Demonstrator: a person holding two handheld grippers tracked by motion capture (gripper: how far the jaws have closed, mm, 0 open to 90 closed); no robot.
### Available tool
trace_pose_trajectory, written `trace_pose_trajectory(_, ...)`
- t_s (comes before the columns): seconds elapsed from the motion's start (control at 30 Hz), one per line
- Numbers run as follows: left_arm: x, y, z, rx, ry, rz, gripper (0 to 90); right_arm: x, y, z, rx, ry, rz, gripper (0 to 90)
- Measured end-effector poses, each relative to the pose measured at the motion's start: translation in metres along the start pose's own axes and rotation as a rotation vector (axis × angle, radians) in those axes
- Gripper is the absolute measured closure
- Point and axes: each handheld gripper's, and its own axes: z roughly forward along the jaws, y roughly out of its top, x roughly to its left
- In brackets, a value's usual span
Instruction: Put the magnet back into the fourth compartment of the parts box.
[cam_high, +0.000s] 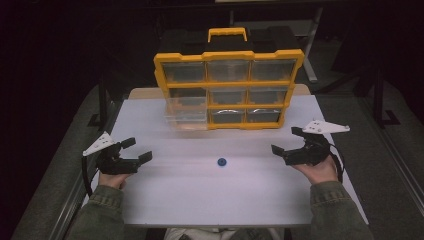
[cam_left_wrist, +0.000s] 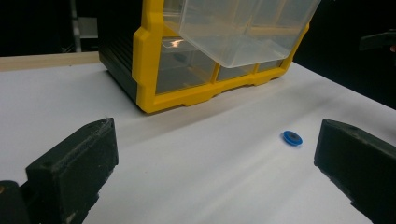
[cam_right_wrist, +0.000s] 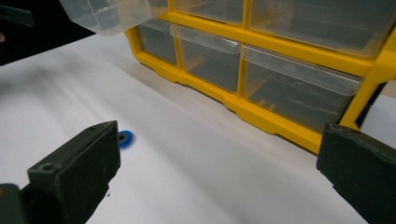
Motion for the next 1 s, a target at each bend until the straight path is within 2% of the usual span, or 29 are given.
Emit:
trace_pose_trajectory(0.5,0.001,0.000,-0.001,-0.012,0.003,-0.005,0.0,0.010,0.015,0.017,0.044,0.035,-0.041,0.0)
trace_pose_trajectory(1.0,0.001,0.000,-0.001,-0.013,0.001,-0.005,0.0,0.016,0.023,0.028,0.071,0.060,-0.063,0.0)
